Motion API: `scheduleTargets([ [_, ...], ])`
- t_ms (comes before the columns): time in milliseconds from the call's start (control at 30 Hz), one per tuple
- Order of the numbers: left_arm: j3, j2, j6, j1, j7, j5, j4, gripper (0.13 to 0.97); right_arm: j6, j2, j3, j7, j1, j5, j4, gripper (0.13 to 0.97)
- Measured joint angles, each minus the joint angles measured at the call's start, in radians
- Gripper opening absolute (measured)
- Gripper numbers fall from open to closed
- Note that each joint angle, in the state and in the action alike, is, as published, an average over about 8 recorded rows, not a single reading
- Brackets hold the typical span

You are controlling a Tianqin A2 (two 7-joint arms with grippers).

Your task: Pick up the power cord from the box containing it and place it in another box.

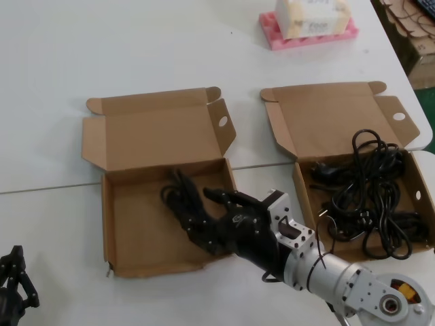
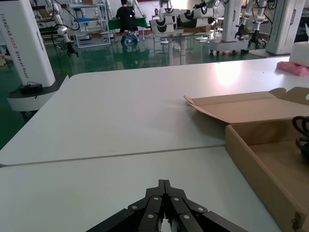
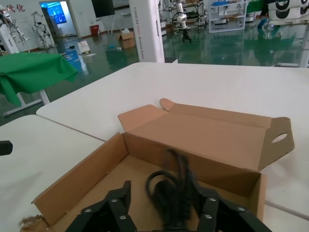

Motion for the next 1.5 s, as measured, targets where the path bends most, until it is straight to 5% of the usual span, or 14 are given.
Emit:
scheduleTargets([
  [233,0.000,0.000,0.000,0.000,0.000,0.000,0.000,0.163,-0.036,-0.007,0.123,0.000,-0.042,0.018,0.067,0.481],
  [600,0.000,0.000,0.000,0.000,0.000,0.000,0.000,0.163,-0.231,-0.072,0.572,0.000,-0.115,0.079,0.234,0.717],
  [900,0.000,0.000,0.000,0.000,0.000,0.000,0.000,0.164,-0.334,-0.084,0.886,0.000,-0.091,0.103,0.243,0.863],
  [1500,0.000,0.000,0.000,0.000,0.000,0.000,0.000,0.229,-0.248,-0.085,0.871,0.000,-0.166,0.128,0.246,0.963],
])
